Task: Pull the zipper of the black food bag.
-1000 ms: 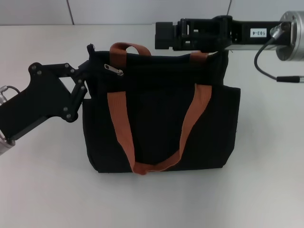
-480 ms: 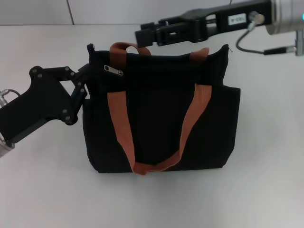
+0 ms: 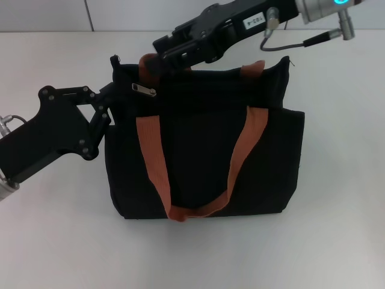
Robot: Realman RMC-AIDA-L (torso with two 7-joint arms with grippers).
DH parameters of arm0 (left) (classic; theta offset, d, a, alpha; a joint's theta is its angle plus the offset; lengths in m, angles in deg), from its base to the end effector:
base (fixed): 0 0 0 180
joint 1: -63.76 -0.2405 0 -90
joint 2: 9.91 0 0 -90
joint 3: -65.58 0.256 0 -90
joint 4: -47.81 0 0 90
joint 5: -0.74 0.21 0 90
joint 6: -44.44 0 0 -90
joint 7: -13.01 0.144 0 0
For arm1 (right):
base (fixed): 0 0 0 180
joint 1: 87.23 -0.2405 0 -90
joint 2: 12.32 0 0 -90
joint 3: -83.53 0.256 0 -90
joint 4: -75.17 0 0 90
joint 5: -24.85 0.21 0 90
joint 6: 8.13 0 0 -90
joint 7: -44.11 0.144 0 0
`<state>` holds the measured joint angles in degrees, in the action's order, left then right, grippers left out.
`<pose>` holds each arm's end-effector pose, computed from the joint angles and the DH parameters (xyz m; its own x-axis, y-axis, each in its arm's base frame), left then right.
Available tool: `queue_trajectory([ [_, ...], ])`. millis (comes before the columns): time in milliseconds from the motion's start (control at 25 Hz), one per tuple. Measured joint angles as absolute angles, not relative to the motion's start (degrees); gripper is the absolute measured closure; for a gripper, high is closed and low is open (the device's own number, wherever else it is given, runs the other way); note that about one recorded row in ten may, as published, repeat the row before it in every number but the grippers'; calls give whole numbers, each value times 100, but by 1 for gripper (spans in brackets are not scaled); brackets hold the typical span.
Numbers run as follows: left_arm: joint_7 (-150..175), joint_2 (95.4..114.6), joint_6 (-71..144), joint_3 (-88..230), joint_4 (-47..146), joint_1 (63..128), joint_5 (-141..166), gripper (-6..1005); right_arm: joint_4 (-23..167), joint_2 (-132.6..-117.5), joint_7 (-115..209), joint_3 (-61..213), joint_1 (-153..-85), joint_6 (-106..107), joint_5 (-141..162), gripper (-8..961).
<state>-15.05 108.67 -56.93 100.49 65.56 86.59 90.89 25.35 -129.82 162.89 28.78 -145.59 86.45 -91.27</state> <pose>-0.2744 0.2753 0.0039 0.6587 -0.3163 0.6826 0.2204 -0.7864 -0.5771 0.0508 0.3968 0.0043 0.8990 -0.3477 -0.2662 -0.3249 -0.9372 0.1269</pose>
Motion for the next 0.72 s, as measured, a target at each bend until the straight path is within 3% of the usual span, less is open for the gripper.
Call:
queue_trajectory([
  [720, -1811, 10856, -5704, 10048, 6556, 8703, 9073, 978, 2536, -13063, 16392, 2374, -14720, 8593, -9196, 415],
])
